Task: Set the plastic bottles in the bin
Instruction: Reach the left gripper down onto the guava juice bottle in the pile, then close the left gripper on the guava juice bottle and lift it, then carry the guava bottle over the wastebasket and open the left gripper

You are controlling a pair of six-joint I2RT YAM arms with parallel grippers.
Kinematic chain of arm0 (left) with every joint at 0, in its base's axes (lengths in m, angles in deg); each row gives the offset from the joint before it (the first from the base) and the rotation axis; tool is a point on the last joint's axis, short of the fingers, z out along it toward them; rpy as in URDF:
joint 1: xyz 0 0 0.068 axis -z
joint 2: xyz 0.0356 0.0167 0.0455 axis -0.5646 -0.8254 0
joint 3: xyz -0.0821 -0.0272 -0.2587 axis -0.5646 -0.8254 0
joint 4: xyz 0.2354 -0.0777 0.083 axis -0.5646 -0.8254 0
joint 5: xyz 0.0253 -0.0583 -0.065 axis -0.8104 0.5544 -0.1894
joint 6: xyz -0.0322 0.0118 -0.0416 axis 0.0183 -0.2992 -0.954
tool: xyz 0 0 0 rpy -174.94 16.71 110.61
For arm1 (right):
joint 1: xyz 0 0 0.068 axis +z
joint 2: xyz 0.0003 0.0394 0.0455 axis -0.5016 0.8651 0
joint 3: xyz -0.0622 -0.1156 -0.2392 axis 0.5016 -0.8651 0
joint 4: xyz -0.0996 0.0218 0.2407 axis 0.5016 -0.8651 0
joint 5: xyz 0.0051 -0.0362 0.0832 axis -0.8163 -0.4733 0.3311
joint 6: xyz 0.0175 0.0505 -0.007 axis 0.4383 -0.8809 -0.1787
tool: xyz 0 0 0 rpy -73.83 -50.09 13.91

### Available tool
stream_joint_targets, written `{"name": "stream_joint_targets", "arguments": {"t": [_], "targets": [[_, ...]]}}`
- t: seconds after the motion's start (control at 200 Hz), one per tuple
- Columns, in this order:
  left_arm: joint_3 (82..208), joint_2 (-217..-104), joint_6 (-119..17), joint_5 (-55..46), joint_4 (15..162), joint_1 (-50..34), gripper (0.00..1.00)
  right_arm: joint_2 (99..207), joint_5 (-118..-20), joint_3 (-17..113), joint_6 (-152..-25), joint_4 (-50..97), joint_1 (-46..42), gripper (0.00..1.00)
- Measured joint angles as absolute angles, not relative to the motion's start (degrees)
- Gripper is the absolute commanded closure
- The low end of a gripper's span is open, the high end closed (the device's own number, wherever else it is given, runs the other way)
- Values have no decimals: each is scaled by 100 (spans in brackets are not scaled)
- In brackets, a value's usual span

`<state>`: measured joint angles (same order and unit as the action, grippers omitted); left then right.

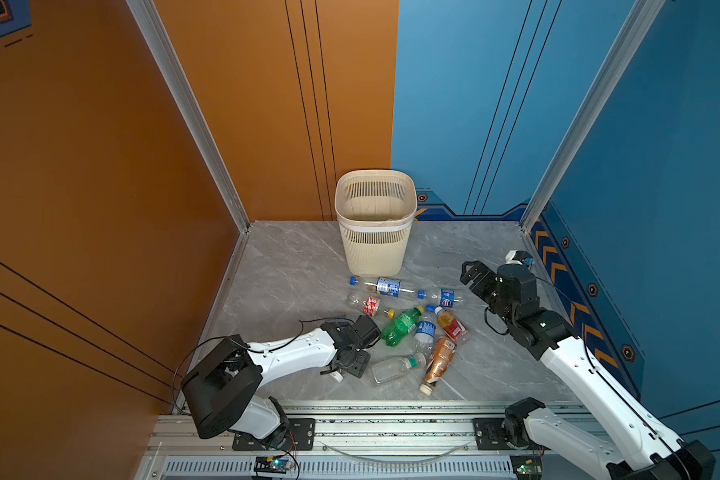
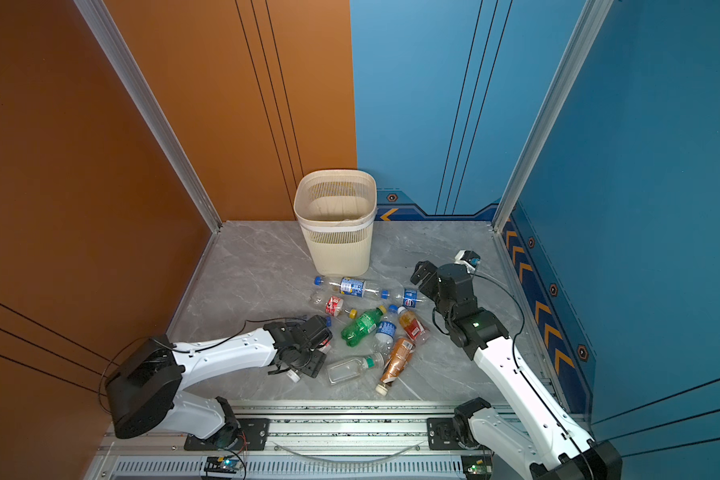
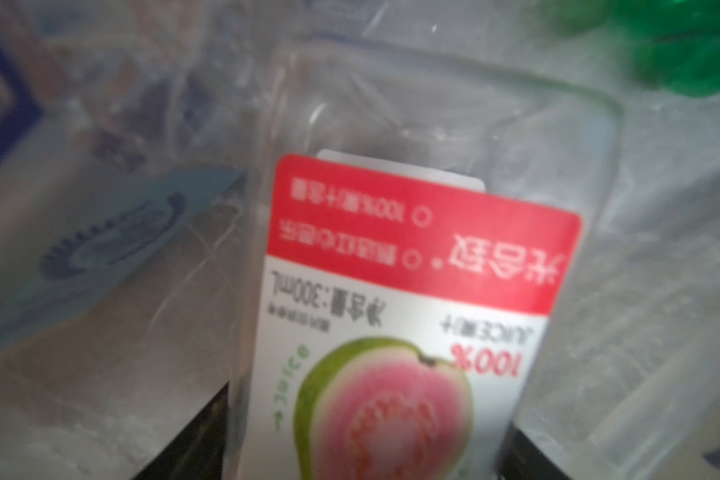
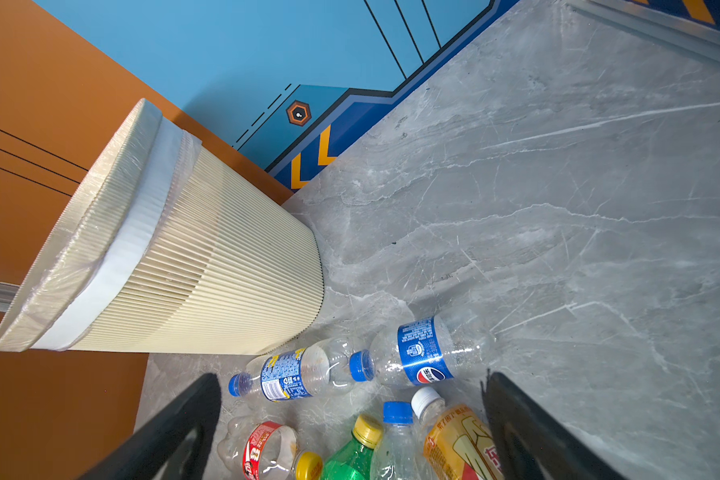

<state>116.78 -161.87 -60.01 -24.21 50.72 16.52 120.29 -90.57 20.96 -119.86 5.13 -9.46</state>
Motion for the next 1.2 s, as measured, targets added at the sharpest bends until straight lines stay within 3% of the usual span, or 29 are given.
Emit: {"name": "stream_joint_targets", "arguments": {"t": [0.35,0.686,0.916,1.202], "targets": [[11746,-15900,-5948,-2414,4965,1587,39,12027,-9020,2013,-12051,557,-957,1],[12465,-14580,-5861,-2460,4742,1385,40,12027,-8978,2013,-12093,590,-992,0],[12994,-13809,-5671,-2598,5017,924,43,12027,-8959,2013,-12093,616,-992,1],[13840,-14117,-5341,-2281,5531,11,45,12029,-8873,2013,-12089,669,-992,0]]}}
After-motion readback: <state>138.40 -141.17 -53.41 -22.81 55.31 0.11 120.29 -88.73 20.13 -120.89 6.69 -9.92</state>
